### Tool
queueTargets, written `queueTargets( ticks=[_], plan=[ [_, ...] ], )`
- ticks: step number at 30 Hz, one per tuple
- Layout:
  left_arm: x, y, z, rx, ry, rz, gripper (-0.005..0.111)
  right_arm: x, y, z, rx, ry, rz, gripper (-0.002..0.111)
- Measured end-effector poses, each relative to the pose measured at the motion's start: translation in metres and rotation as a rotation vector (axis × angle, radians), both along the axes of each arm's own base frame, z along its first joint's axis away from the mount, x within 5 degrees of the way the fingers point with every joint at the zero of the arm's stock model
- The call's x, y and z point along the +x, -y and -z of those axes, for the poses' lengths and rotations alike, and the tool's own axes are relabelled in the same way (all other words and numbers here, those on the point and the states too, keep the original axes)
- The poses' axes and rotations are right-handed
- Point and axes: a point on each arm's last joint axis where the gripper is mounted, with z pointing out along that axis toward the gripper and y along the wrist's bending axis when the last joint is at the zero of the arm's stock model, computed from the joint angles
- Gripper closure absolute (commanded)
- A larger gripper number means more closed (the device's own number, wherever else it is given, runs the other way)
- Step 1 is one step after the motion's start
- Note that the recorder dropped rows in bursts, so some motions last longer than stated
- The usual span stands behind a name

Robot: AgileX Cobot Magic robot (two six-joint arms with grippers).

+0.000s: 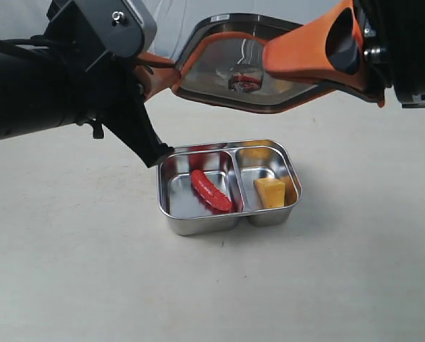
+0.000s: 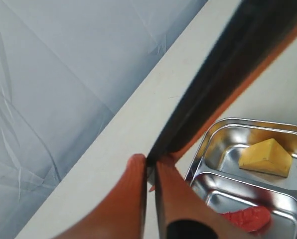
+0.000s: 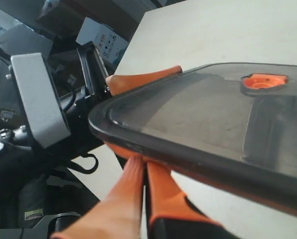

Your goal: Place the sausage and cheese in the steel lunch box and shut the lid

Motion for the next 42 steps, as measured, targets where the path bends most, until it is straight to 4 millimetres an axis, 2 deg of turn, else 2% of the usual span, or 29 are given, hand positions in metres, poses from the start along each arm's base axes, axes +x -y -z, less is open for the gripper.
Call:
queueTargets(
  ticks=[10,18,26,42],
  plan=[
    [0.003,-0.003,0.000,0.041,0.034,-0.038,0.107,0.004,0.005,0.008,-0.068,-0.075,0.085,0.109],
    [0.008,-0.013,-0.001,0.076,0.059,-0.147,0.107,0.003,0.011,0.016,-0.194,-0.065,0.078,0.109],
    [0.009,-0.013,-0.001,0.078,0.060,-0.154,0.107,0.003,0.016,0.023,-0.307,-0.039,0.064,0.109],
    [0.008,-0.014,0.002,0.002,-0.028,-0.194,0.107,0.007,0.021,0.026,-0.388,0.024,0.081,0.109]
  ],
)
